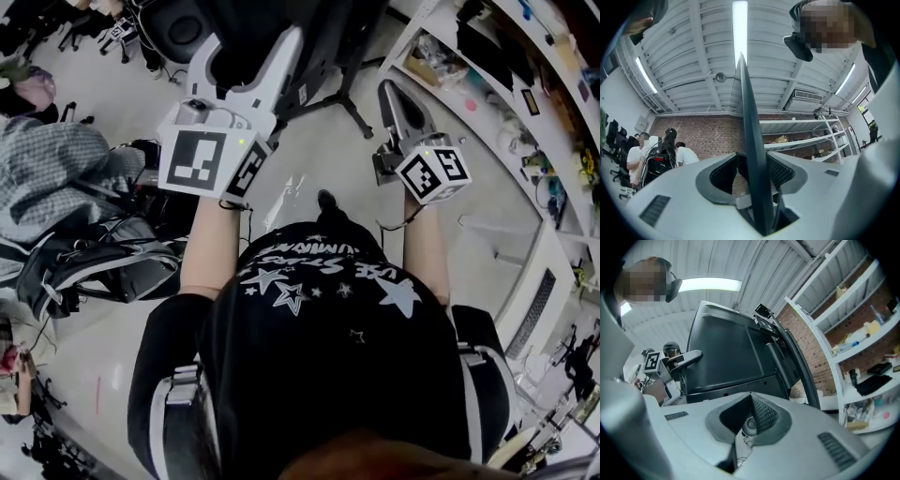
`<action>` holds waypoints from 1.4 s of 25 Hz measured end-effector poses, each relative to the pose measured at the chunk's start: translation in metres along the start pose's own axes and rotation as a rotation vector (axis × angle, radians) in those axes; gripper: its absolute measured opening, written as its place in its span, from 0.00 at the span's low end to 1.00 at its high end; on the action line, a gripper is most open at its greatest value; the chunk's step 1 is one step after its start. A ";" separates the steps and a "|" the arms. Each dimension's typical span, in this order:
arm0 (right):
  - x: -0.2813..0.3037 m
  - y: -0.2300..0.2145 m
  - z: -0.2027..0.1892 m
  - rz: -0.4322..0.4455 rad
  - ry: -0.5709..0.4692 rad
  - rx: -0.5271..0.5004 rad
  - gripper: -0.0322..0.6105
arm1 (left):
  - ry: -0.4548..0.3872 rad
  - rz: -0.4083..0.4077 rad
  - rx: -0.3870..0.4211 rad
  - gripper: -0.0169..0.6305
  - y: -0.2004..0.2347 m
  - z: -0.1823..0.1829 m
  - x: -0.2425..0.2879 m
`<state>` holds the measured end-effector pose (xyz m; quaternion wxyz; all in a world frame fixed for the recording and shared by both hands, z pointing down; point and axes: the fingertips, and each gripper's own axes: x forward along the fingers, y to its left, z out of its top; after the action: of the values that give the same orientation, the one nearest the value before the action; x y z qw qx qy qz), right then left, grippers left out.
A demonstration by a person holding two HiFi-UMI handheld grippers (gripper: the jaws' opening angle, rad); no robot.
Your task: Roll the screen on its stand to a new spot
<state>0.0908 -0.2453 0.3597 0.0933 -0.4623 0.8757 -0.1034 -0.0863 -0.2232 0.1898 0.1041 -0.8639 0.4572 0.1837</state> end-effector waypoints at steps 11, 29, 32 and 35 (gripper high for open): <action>-0.037 0.048 -0.012 -0.073 0.010 0.005 0.06 | -0.032 -0.008 -0.016 0.36 0.000 0.031 -0.042; -0.084 0.102 -0.008 0.020 0.002 -0.043 0.06 | -0.096 0.060 -0.027 0.35 -0.024 0.068 -0.141; -0.096 0.107 -0.016 0.026 0.019 -0.044 0.06 | -0.093 0.068 -0.020 0.35 -0.032 0.068 -0.151; -0.121 0.115 -0.024 0.018 0.029 -0.033 0.06 | -0.082 0.080 -0.020 0.35 -0.044 0.066 -0.164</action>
<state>0.0610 -0.0798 0.3600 0.0739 -0.4545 0.8826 -0.0947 -0.1485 -0.0524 0.1979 0.1065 -0.8377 0.4849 0.2275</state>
